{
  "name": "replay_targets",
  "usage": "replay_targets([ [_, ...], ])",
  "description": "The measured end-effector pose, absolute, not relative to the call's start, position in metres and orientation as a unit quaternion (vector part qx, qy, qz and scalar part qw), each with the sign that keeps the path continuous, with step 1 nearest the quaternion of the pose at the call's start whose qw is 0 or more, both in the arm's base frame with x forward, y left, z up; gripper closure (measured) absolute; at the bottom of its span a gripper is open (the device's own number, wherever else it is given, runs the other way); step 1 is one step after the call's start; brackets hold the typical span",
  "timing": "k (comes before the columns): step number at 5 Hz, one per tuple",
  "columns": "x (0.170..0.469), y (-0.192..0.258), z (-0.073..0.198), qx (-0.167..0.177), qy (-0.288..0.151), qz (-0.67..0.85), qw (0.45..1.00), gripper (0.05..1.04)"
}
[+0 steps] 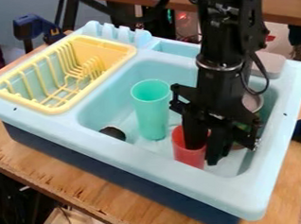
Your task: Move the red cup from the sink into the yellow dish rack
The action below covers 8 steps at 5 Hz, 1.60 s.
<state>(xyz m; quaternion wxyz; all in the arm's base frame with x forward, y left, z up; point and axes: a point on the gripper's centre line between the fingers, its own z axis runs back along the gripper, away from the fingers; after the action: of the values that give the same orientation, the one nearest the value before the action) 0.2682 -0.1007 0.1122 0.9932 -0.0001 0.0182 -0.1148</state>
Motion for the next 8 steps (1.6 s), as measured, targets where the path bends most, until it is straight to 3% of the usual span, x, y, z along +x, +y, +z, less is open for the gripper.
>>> replay_targets([
  [1,0.262,-0.099,0.112,0.005,0.036,-0.12,0.992,0.928],
  [2,0.251,-0.096,0.121,0.002,0.051,-0.132,0.99,0.995],
  [4,0.237,-0.069,0.187,-0.045,0.013,-0.098,0.994,0.997],
  [5,0.25,-0.05,0.224,-0.06,-0.016,-0.09,0.994,0.997],
  [8,0.307,0.04,0.254,-0.022,-0.079,-0.021,0.996,0.997],
])
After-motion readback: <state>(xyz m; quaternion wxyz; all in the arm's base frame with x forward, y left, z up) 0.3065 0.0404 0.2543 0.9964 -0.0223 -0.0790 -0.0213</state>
